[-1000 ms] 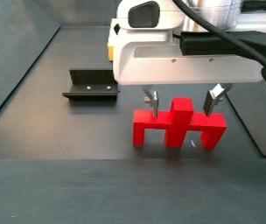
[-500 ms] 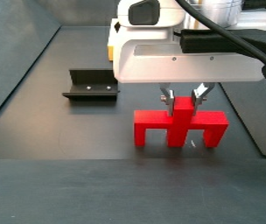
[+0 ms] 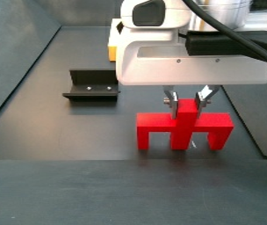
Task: Pick up the red object. Move up. Move to above the board. Insert the red object.
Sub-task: Pick up the red object.
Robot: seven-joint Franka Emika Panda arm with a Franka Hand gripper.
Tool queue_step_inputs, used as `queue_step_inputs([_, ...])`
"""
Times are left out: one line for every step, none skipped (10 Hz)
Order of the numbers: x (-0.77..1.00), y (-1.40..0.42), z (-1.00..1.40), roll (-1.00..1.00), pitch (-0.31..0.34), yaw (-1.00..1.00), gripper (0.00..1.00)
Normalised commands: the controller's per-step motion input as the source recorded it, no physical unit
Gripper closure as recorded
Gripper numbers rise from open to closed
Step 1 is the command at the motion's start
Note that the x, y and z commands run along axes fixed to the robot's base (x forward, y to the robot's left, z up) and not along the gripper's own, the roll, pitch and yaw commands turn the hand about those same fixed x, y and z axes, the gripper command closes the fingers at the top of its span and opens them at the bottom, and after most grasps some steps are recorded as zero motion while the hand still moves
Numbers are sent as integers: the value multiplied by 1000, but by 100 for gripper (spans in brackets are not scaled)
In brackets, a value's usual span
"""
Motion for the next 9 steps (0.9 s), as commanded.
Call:
queue_step_inputs([0,0,0,0,0,0,100])
queue_step_inputs([0,0,0,0,0,0,100])
queue_step_inputs([0,0,0,0,0,0,100])
queue_step_inputs([0,0,0,0,0,0,100])
queue_step_inputs([0,0,0,0,0,0,100])
queue_step_inputs([0,0,0,0,0,0,100])
queue_step_inputs([0,0,0,0,0,0,100])
queue_step_inputs([0,0,0,0,0,0,100])
queue_step_inputs([0,0,0,0,0,0,100])
